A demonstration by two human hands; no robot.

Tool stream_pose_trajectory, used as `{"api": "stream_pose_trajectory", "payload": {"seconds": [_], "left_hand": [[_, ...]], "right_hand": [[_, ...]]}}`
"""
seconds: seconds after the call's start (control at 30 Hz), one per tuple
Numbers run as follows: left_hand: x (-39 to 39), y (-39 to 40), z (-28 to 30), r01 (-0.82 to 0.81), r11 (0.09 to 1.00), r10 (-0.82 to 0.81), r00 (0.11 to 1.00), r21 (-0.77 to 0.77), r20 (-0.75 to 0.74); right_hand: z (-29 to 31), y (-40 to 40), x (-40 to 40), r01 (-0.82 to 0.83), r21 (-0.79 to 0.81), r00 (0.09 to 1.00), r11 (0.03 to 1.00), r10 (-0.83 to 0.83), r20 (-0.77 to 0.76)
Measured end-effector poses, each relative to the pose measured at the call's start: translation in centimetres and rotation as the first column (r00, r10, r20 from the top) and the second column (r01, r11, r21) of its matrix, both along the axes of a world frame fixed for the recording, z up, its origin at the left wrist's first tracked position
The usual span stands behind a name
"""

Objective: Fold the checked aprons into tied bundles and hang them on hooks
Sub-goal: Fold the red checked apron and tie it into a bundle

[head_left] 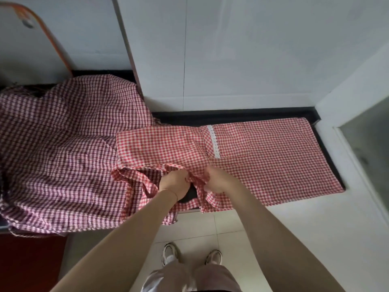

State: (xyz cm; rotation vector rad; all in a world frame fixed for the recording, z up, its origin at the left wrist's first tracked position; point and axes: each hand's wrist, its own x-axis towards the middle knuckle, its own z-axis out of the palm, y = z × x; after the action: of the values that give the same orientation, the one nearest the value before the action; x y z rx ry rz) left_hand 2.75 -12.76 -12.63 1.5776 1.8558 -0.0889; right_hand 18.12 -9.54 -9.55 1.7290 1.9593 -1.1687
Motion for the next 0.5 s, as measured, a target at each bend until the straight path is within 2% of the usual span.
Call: {"api": "stream_pose_trajectory", "payload": {"seconds": [0.07,0.1,0.13,0.17,0.2,0.23,0.27,0.3,0.33,0.37,0.43,0.47,0.5], "left_hand": [[-0.3,0.3,-0.1,0.046,0.999,-0.046,0.999,0.017,0.008],[-0.5,0.7,0.0,0.161,0.986,-0.162,0.987,-0.047,-0.010],[-0.7,1.1,0.5,0.320,0.930,-0.332,0.943,-0.180,-0.038],[-0.8,1.3,1.2,0.449,0.812,-0.504,0.862,-0.373,-0.060],[-0.8,1.3,1.9,0.510,0.647,-0.651,0.757,-0.566,-0.062],[-0.7,1.4,2.4,0.483,0.498,-0.735,0.676,-0.720,-0.054],[-0.6,1.4,2.7,0.419,0.404,-0.749,0.661,-0.813,-0.032],[-0.5,1.4,3.2,0.344,0.390,-0.703,0.710,-0.854,-0.035],[-0.2,1.3,3.5,0.305,0.429,-0.635,0.771,-0.850,-0.044],[0.1,1.0,3.5,0.287,0.513,-0.556,0.829,-0.809,-0.058],[1.1,0.6,2.4,0.324,0.760,-0.440,0.895,-0.563,-0.078],[1.5,0.3,1.7,0.319,0.858,-0.386,0.917,-0.403,-0.096],[1.9,0.0,1.1,0.289,0.912,-0.331,0.938,-0.291,-0.107]], "right_hand": [[0.2,-0.3,0.9,-0.042,-0.041,0.998,0.998,0.043,0.037],[0.1,-0.2,1.5,-0.024,-0.001,0.999,1.000,0.024,0.043],[-0.2,0.0,2.0,0.021,0.057,0.999,0.998,-0.023,0.037],[-0.2,0.3,2.3,0.081,0.109,0.996,0.991,-0.084,0.024],[-0.1,0.4,2.4,0.101,0.140,0.994,0.985,-0.105,0.022],[0.1,0.5,2.5,0.086,0.143,0.995,0.986,-0.092,0.030],[0.4,0.6,2.5,0.049,0.113,0.997,0.992,-0.055,0.051],[0.5,0.6,2.4,0.016,0.060,0.998,0.998,-0.020,0.065],[0.6,0.4,2.4,0.005,-0.004,0.998,1.000,-0.005,0.059],[0.4,0.3,2.5,0.011,-0.069,0.999,0.998,-0.008,0.051],[-0.1,-0.3,3.1,0.071,-0.167,0.997,0.983,-0.063,0.055],[-0.3,-0.7,3.5,0.119,-0.216,0.992,0.969,-0.109,0.057],[-0.5,-1.1,3.8,0.182,-0.279,0.983,0.943,-0.174,0.053]]}}
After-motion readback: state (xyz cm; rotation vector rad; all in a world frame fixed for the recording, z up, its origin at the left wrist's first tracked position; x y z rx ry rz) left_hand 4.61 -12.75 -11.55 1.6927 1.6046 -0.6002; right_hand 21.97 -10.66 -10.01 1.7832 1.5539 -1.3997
